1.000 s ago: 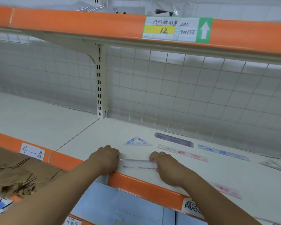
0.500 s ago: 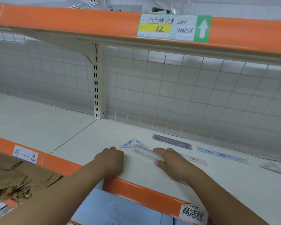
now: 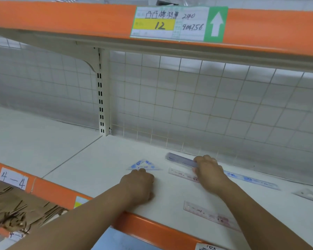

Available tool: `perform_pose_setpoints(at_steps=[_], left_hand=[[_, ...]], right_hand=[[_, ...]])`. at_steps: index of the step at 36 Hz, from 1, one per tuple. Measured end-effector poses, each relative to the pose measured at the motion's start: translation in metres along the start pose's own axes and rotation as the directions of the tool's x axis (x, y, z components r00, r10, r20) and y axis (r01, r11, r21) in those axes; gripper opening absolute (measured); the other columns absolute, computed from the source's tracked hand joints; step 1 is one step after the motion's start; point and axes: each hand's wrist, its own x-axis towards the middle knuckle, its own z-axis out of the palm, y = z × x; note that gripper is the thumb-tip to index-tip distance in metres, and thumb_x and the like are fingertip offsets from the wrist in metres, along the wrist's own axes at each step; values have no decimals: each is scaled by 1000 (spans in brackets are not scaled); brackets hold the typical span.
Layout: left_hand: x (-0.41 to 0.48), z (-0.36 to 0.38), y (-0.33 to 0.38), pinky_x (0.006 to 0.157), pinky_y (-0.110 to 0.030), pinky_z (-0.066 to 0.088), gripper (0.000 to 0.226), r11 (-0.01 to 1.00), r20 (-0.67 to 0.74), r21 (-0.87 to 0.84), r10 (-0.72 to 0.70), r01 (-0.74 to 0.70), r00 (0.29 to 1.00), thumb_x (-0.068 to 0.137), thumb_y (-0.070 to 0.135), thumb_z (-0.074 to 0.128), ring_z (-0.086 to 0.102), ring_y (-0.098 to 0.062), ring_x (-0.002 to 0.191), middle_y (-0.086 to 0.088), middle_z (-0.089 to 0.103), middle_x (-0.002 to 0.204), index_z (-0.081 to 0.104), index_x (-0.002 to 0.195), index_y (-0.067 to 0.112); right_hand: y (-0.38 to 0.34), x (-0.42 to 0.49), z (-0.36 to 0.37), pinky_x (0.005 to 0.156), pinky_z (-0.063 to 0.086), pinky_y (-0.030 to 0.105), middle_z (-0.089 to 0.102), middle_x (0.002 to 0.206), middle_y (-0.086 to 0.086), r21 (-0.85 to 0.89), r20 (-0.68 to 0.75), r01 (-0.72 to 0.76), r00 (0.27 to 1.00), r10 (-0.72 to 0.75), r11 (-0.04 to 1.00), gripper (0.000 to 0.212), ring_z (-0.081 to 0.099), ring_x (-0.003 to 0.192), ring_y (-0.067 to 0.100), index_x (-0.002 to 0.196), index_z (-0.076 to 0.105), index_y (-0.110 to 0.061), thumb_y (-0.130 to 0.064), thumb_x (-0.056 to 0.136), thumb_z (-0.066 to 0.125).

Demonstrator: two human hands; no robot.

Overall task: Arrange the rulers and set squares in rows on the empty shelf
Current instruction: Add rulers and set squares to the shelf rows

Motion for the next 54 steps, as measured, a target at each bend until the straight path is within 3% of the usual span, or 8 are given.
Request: perform_pose_setpoints(at_steps=[8,20,30,38,43,48,54], left_hand=[[2,-1,3,94,-37,42,35,1000,-1,-12,-24,24,1000,93,34,50,44,-25,120,-6,43,129,51,125,20],[-1,1,5,92,-38,42,36,999,-4,-3,-46,46,999,94,33,49,44,-26,121,-8,41,131,50,127,19],[-2,2,6,90,-39,43,34,998,-1,31,-46,46,999,96,30,47,44,-27,119,-9,41,129,49,127,15],[-1,2,5,92,-40,44,37,998,3,54,-37,36,999,96,30,46,43,-27,120,-9,41,131,47,131,16],[0,2,5,92,-39,43,36,998,3,60,-29,28,1000,96,30,45,43,-27,121,-10,41,131,47,130,15],[4,1,7,94,-38,42,37,998,6,49,-33,33,999,95,29,46,43,-27,123,-8,40,133,46,131,17],[7,3,14,93,-38,42,34,999,-9,39,-22,23,1000,95,25,44,44,-25,122,-7,41,132,48,128,17]], right_hand=[[13,24,11,88,38,37,48,110,4,-57,-67,-31,997,27,998,21,43,108,24,117,54,-22,-24,98,44],[15,43,28,93,39,39,50,113,5,-30,-52,-41,998,39,999,23,43,112,25,120,53,-23,-28,99,43],[20,45,29,90,43,37,51,114,5,-117,-46,19,999,-24,993,21,47,110,24,112,55,-17,-28,100,41],[19,45,27,94,41,38,50,119,5,-167,-21,30,999,-34,985,28,47,113,24,123,52,-18,-29,101,39],[22,41,24,103,34,38,43,133,6,-100,-33,-8,999,5,995,53,39,124,25,148,24,-23,-36,99,41],[20,27,14,100,35,34,46,128,4,-33,-117,-17,993,13,999,44,39,120,25,137,41,-22,-36,96,48],[24,1,3,98,36,32,47,121,3,-10,-119,0,993,-1,1000,34,39,116,23,125,52,-20,-35,95,50]])
